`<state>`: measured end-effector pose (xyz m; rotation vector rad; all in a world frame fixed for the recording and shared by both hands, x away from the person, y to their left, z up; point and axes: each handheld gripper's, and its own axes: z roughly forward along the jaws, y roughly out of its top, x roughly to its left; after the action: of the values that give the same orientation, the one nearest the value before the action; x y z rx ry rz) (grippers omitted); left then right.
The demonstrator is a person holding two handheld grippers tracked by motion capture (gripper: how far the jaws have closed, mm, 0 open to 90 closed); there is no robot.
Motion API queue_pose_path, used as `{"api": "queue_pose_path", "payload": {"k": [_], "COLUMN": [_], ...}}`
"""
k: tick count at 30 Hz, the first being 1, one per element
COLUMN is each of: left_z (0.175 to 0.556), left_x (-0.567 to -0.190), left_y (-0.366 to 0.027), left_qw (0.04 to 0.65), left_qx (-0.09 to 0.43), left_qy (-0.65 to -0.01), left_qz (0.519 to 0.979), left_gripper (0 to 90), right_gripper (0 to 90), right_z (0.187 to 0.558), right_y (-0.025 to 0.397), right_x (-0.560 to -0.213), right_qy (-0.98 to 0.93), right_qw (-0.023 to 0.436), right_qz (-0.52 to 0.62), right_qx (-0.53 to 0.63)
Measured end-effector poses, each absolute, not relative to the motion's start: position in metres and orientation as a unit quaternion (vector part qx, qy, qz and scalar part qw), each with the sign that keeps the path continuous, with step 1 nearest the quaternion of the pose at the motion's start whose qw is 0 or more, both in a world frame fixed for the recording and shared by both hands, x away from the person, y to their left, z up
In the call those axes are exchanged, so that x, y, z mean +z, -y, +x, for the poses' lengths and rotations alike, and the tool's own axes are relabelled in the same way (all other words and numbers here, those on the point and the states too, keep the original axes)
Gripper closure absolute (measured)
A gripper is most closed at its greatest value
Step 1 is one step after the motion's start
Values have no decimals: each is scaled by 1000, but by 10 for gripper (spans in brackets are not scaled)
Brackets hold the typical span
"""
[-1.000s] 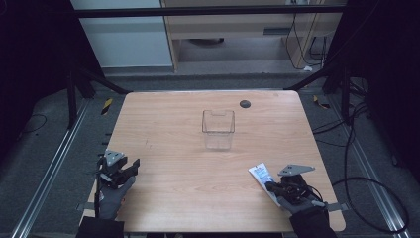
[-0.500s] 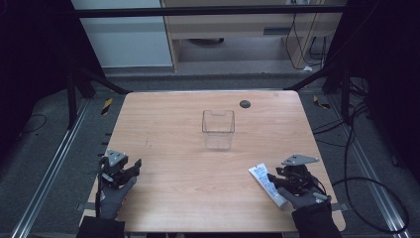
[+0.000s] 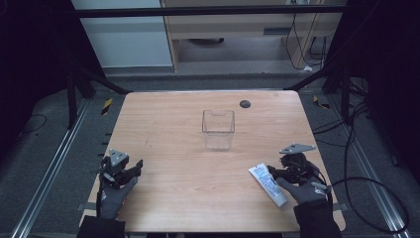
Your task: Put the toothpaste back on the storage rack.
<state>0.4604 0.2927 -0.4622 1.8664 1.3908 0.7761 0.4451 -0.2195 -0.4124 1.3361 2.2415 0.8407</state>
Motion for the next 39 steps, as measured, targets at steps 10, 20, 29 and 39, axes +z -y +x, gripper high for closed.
{"api": "queue_pose_path", "payload": {"k": [10, 20, 29, 39], "left_z": [460, 460, 461, 461], "left_x": [-462, -462, -462, -463], "left_y": [-293, -292, -293, -293], "left_qw": [336, 335, 335, 332], "left_qx": [299, 297, 297, 295], "left_qy": [-532, -531, -532, -531], "left_qz": [717, 719, 719, 722], "left_gripper": [428, 427, 427, 426], "right_gripper": [378, 363, 353, 364], "right_z": [455, 461, 464, 467], "right_y": [202, 188, 187, 186], "right_x": [-401, -412, -428, -444], "right_qy": [-821, -839, -846, -851], "right_qw": [175, 152, 139, 114], "right_qz": [476, 471, 472, 479], "right_qx": [263, 227, 207, 184]}}
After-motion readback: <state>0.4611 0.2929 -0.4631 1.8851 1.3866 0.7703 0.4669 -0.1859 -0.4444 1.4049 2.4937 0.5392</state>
